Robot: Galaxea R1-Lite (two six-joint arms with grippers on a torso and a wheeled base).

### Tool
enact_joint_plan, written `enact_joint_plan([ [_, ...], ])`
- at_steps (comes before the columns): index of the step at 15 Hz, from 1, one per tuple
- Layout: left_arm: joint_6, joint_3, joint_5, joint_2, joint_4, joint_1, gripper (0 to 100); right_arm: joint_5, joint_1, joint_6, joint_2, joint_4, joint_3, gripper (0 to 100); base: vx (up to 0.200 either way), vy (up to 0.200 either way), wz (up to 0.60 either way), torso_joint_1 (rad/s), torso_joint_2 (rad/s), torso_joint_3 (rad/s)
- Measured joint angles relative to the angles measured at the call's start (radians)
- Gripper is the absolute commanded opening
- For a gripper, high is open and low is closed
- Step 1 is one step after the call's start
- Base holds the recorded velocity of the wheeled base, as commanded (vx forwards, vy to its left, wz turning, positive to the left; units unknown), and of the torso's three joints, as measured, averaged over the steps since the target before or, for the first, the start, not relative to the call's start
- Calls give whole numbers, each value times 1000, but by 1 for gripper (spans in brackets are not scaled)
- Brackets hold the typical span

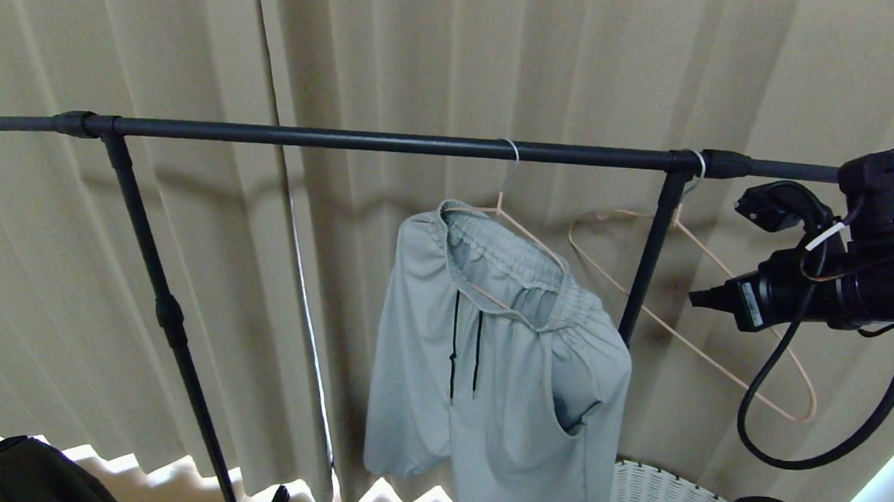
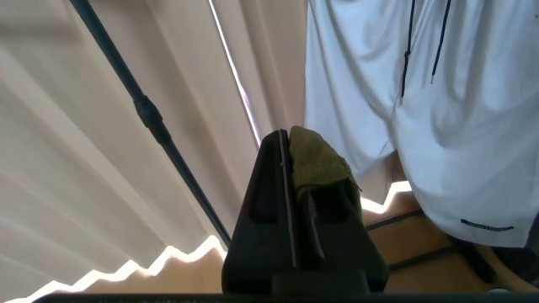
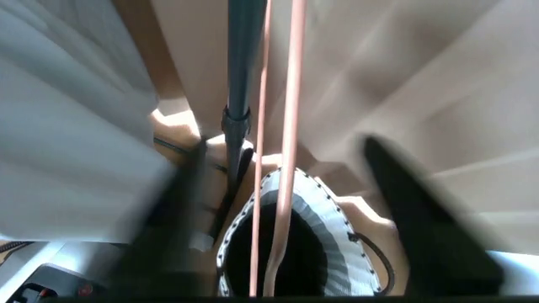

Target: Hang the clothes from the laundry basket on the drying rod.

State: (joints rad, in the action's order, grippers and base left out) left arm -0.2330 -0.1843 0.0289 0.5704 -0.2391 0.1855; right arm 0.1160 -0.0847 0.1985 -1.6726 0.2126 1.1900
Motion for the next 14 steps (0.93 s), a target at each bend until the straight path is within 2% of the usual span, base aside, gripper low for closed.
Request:
enact_joint_plan([
  [4, 0, -1, 0, -4, 0, 0, 0, 0, 7, -5, 7, 2, -6, 0, 0, 0, 0, 0, 0, 0],
  [9, 0, 0, 0, -4, 0, -1, 0, 0, 10, -104, 54, -4, -34, 0, 0, 0, 0, 0, 0, 0],
  [12, 0, 3, 0, -4, 0, -1, 0, 3, 11, -129, 104, -9, -63, 0, 0, 0, 0, 0, 0, 0],
  [14, 0, 2, 0, -4, 0, -1, 0, 2, 13, -154, 137, -53, -87, 0, 0, 0, 0, 0, 0, 0],
])
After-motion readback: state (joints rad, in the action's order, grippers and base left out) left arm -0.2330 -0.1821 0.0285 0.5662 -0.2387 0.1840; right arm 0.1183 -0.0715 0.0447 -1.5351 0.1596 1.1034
